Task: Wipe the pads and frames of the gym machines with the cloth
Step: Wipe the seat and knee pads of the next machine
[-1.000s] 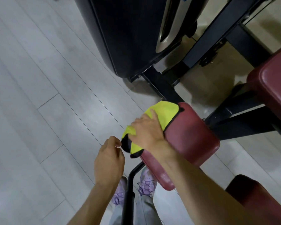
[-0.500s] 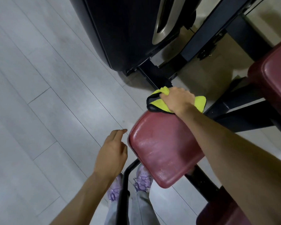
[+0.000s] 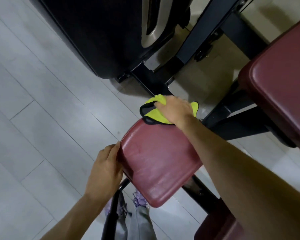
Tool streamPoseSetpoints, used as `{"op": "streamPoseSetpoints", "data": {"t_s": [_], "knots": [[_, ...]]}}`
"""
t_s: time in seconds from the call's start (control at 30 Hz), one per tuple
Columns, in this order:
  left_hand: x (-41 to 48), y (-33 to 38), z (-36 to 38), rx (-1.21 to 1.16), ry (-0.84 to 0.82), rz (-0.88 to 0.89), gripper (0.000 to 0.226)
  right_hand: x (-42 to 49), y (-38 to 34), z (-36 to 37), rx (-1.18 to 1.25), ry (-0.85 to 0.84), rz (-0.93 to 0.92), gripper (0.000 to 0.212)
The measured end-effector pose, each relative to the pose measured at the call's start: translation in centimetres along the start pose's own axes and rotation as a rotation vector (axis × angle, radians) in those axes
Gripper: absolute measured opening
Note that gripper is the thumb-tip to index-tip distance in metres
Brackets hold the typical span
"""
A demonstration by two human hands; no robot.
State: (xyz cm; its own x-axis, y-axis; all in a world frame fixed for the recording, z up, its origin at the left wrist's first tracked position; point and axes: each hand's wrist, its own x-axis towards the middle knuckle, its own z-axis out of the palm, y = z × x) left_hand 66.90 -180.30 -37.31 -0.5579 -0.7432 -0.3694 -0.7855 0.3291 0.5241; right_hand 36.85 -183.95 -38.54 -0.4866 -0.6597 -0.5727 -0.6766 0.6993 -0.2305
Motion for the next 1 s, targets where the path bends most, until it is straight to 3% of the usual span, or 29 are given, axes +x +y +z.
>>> {"op": "streamPoseSetpoints", "data": {"t_s": [0.1, 0.2, 0.3, 0.4, 0.5, 0.6, 0.9, 1.0], "knots": [[-0.1, -0.2, 0.4, 0.101, 0.013, 0.029, 0.062, 0.1, 6.2, -0.2, 0.336, -0.050, 0.272, 0.061], [-0.2, 0.1, 0.6, 0.119, 0.013, 0.026, 0.070, -2.2, 9.7, 0.5, 0.411, -0.124, 0.347, 0.069], [-0.1, 0.4, 0.7, 0.121, 0.012, 0.014, 0.081, -2.6, 8.7, 1.0, 0.467, -0.067, 0.338, 0.060], [-0.3, 0.3, 0.8, 0.140, -0.006, 0.015, 0.087, -1.3, 5.5, 1.0, 0.556, 0.034, 0.264, 0.036], [-0.2, 0.1, 0.5, 0.151, -0.028, 0.014, 0.089, -0.8, 2.4, 0.5, 0.495, 0.078, 0.146, 0.027], [0.1, 0.0, 0.1, 0.169, -0.048, 0.018, 0.088, -1.8, 2.4, 0.4, 0.401, 0.109, 0.099, 0.031], [0.4, 0.1, -1.0, 0.203, -0.091, 0.038, 0.079, -8.9, 10.1, 2.5, 0.256, 0.154, 0.292, 0.062], [0.1, 0.2, -0.8, 0.141, -0.066, 0.005, 0.083, -11.5, 10.0, 3.6, 0.308, 0.298, 0.344, 0.051]]}}
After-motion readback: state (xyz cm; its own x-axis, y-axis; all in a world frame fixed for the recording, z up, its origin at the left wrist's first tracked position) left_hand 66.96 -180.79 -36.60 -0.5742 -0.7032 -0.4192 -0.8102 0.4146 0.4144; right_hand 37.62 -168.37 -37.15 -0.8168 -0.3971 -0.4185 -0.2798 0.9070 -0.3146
